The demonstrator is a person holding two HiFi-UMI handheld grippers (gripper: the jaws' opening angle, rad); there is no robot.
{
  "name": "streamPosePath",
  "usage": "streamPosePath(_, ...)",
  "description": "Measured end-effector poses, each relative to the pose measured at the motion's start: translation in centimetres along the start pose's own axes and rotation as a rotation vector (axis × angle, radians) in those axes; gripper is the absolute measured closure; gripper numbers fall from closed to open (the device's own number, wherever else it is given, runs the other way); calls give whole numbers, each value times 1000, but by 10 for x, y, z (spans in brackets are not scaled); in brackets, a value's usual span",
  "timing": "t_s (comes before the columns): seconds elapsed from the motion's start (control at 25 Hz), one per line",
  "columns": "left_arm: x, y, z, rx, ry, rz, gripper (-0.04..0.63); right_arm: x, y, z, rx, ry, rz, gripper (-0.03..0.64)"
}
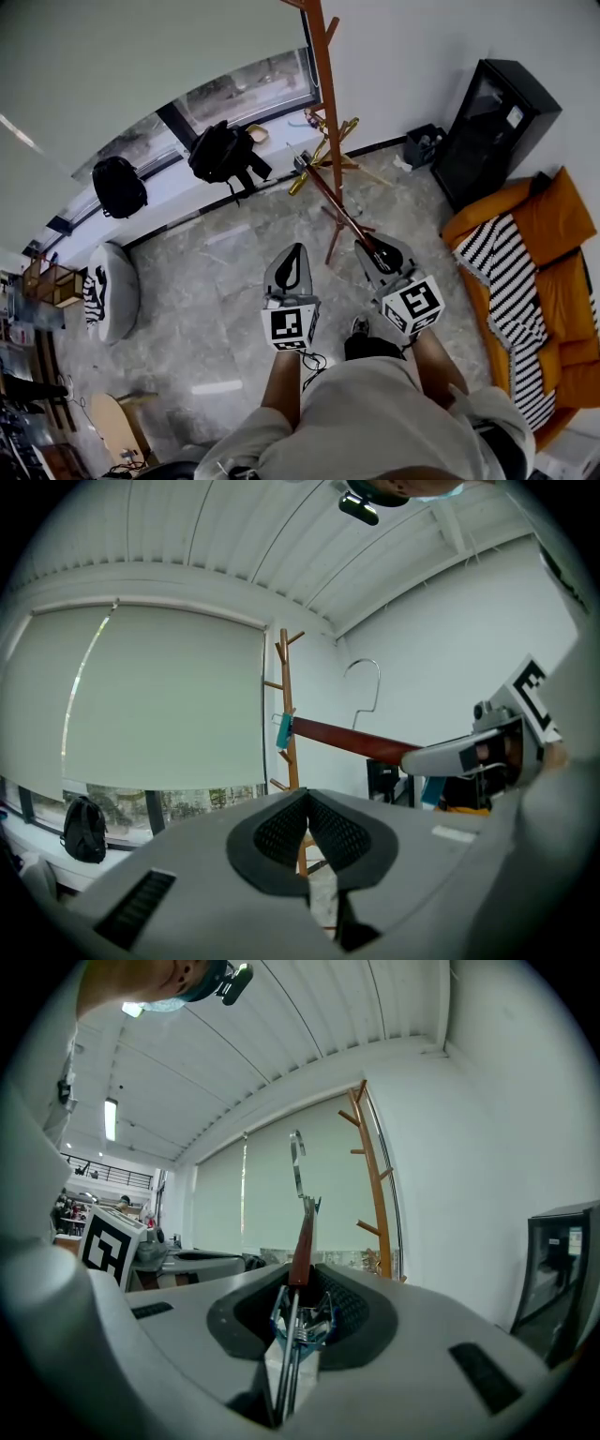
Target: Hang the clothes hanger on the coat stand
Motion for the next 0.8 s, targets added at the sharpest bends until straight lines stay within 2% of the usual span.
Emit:
streamPosePath(0.36,57,9,-6,31,6,-27,586,23,58,-1,-3,-30,-60,554)
streamPosePath(0.52,72,9,-2,53,-23,-17,586,31,70,0,13,-30,-70,554)
streamPosePath(0.8,107,1,-1,106,-18,1,586,51,88,1,2,-40,-102,554)
Point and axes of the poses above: the fingertips, and each gripper's own axes: x forward along the fingers, y to its right, z out of its underside, the point moved 10 cm from there along -x, backward along the fingers, and after that the axes turned 6 degrees about -z, right-handed, at the moved point
